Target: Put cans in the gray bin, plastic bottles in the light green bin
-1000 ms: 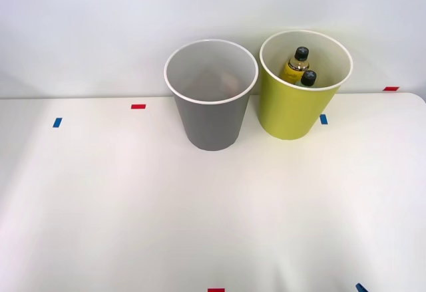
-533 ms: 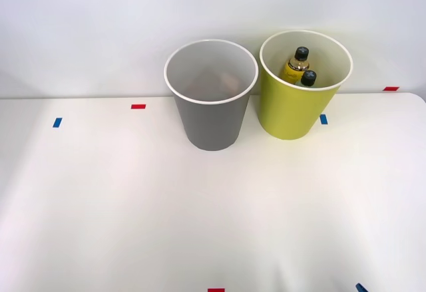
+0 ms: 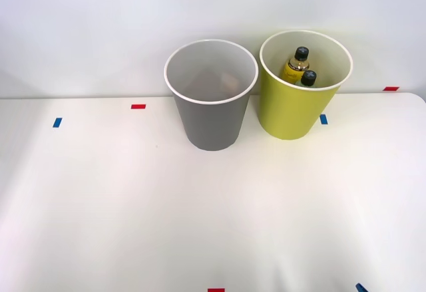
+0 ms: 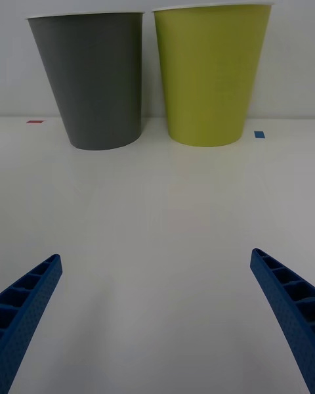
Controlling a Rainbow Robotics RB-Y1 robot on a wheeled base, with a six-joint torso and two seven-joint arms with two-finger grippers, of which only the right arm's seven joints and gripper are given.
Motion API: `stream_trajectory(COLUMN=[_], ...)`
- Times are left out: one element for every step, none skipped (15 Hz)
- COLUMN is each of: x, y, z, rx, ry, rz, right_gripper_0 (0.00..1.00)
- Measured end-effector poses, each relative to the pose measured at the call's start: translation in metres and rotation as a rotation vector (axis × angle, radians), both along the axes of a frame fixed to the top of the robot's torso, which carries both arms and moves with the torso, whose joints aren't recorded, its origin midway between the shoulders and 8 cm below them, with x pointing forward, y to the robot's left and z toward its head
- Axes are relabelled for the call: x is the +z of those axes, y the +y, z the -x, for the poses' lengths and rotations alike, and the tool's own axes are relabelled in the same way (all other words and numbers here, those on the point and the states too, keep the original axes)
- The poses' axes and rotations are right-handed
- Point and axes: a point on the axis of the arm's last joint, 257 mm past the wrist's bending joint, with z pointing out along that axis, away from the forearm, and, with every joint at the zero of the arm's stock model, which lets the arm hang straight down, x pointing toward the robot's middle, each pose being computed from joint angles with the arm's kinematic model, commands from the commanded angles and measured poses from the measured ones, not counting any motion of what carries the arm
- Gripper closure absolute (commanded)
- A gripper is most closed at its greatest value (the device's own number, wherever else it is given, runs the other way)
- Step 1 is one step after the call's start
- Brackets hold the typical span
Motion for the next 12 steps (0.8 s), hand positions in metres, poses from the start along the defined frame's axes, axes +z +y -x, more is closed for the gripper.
stream_trajectory(x=[0.0,0.0,0.0,0.0,0.0,0.0,0.0,0.0,0.0,0.0,0.0,0.0], y=[0.0,0.0,0.0,0.0,0.0,0.0,0.0,0.0,0.0,0.0,0.0,0.0], z=[0.0,0.0,0.0,0.0,0.0,0.0,0.0,0.0,0.0,0.0,0.0,0.0], rx=[0.0,0.0,0.0,0.0,0.0,0.0,0.0,0.0,0.0,0.0,0.0,0.0], ry=[0.0,0.0,0.0,0.0,0.0,0.0,0.0,0.0,0.0,0.0,0.0,0.0], rz=[0.0,0.0,0.0,0.0,0.0,0.0,0.0,0.0,0.0,0.0,0.0,0.0], right_gripper_0=[0.0,0.0,0.0,0.0,0.0,0.0,0.0,0.0,0.0,0.0,0.0,0.0])
